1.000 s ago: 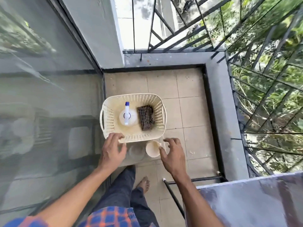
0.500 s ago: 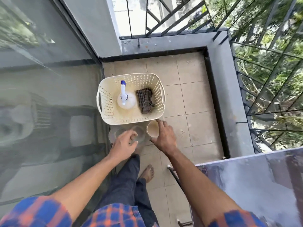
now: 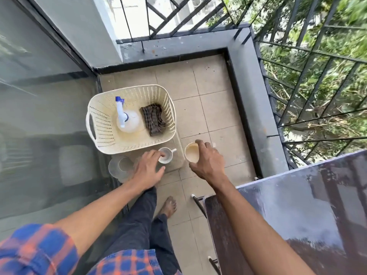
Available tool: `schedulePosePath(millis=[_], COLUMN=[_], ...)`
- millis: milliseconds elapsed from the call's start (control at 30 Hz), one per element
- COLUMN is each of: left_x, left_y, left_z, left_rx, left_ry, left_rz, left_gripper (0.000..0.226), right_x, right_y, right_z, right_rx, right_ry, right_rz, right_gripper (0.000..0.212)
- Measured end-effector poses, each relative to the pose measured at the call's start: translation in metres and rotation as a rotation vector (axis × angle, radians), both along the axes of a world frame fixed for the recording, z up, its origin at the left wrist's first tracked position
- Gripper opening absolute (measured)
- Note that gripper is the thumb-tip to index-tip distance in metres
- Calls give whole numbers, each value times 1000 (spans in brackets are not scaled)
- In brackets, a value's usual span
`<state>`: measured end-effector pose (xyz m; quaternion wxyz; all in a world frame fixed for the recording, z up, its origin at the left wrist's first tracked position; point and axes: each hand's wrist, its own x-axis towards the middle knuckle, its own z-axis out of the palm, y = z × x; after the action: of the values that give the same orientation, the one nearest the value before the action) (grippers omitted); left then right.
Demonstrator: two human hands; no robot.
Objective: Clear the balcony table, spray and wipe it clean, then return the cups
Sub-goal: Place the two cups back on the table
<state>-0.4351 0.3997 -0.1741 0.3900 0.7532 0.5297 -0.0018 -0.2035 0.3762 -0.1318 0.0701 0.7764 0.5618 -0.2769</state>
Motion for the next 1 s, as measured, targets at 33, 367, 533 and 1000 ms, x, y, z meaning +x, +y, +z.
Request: schedulePosePath(millis=[33,367,533,1000], left_x=[8,68,70,108], left_y=[2,27,41,24], left_z=[-2,-30,-36,81], left_rx=[11,-54,-133,63], left_ry=[26,494,621,211], left_rz=[-49,-410,-524,-304], left_gripper=[48,81,81,85], right_x=[11,39,38,40], right_y=[-5,-52,-46,-44], right_z=[4,16,15,51], right_rx=[8,50,90,226], right_ry=[-6,-48,-23,213], right_rz=[-42,-267,-302,-643], right_gripper=[73,71,70,74])
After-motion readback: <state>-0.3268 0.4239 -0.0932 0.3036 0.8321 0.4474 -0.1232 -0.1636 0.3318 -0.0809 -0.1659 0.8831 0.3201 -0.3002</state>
